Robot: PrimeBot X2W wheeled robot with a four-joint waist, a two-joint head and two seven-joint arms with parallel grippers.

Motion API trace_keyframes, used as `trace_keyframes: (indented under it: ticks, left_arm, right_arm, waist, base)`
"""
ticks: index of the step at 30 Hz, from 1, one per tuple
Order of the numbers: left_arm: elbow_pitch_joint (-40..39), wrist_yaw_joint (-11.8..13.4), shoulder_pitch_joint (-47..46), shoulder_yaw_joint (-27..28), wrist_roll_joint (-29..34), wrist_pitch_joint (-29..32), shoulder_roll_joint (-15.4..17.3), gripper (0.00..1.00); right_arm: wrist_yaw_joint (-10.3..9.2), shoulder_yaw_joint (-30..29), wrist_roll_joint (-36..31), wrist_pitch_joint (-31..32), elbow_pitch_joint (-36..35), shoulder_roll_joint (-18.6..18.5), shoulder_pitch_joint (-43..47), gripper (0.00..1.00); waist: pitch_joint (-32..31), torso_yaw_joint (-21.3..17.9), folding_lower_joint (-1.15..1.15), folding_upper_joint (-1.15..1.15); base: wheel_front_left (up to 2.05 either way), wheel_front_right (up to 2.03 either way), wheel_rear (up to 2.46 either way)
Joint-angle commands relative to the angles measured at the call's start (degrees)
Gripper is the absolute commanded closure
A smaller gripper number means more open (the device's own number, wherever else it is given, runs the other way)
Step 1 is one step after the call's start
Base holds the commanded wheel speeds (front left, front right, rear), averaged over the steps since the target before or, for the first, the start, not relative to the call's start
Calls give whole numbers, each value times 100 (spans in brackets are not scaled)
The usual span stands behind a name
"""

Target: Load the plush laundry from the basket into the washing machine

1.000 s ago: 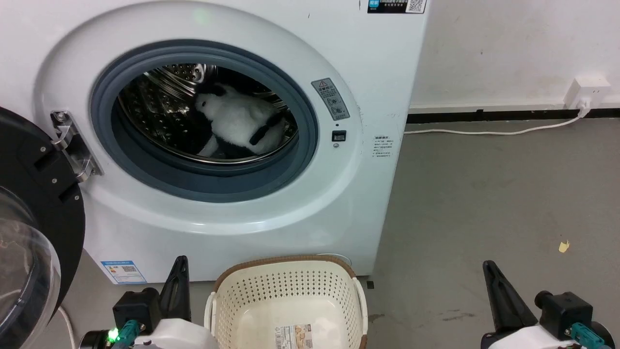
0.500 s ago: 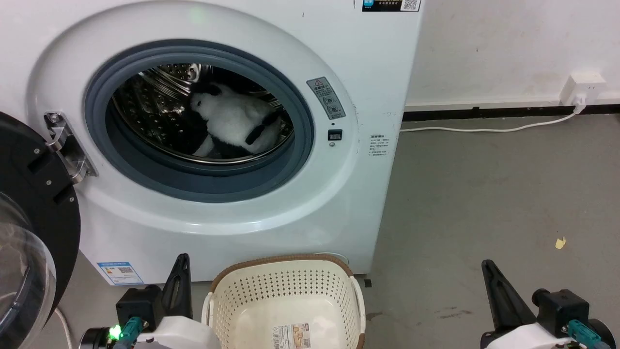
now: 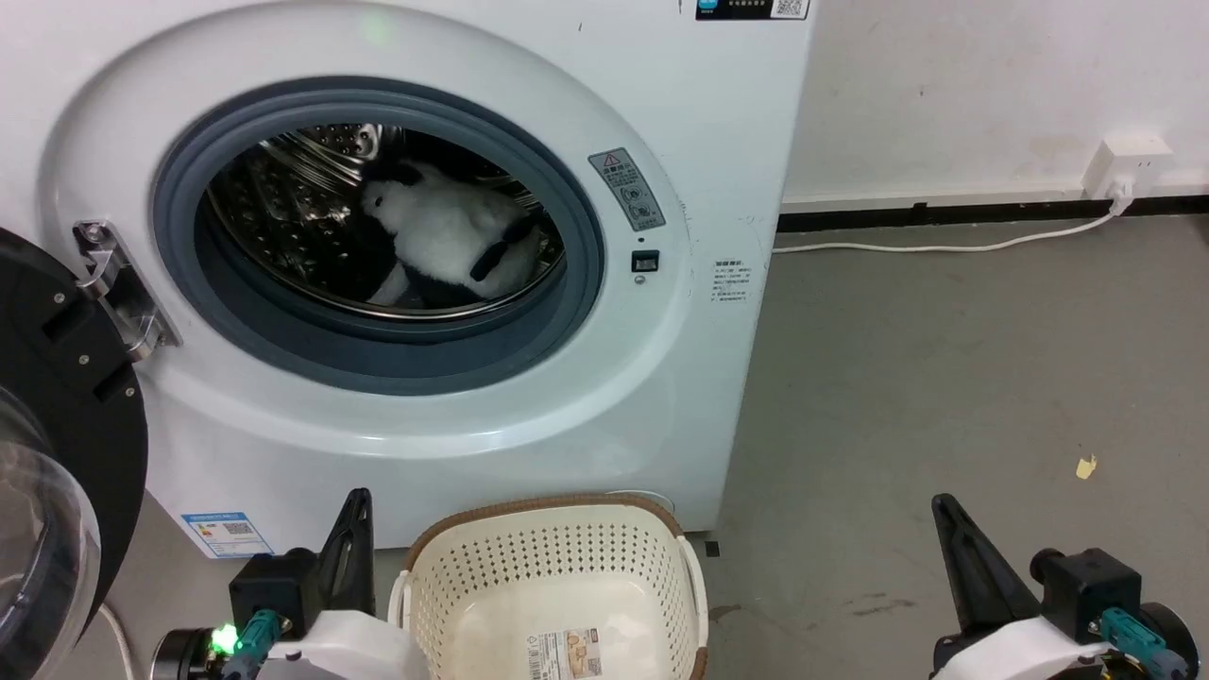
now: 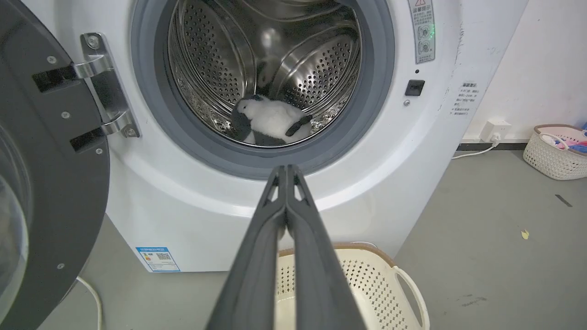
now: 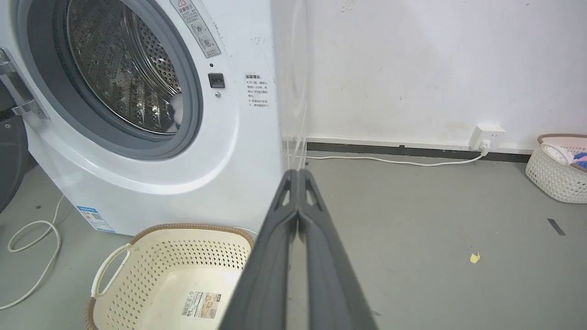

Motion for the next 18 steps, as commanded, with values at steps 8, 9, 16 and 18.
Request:
trace_keyframes:
  ticks: [8,9,16,18]
  left_arm:
    - [-95,-66,-70,81,197,102,-85,100]
    - [-102,-72,-71,88,212,111,-90,100]
    - [-145,-110,-80,134,317,176,-129,100]
    - [-158,-121,-83,147,347,195,-141,100]
  right_arm:
    - [-3,2,-112,96,-78,13,-115,100]
    - [-3,2,-121,105,-82,13,-120,100]
    - [-3,3,-179,165,-111,14,-151,100]
    - [-3,3,-196,183,-119,15,-160,100]
  waist:
    - [15,-39,0,0]
    - [17,-43,0,0]
    - [29,-74,0,0]
    - [32,-82,0,0]
  base:
    - [0,0,0]
    - [0,0,0]
    - [0,0,0]
    - [0,0,0]
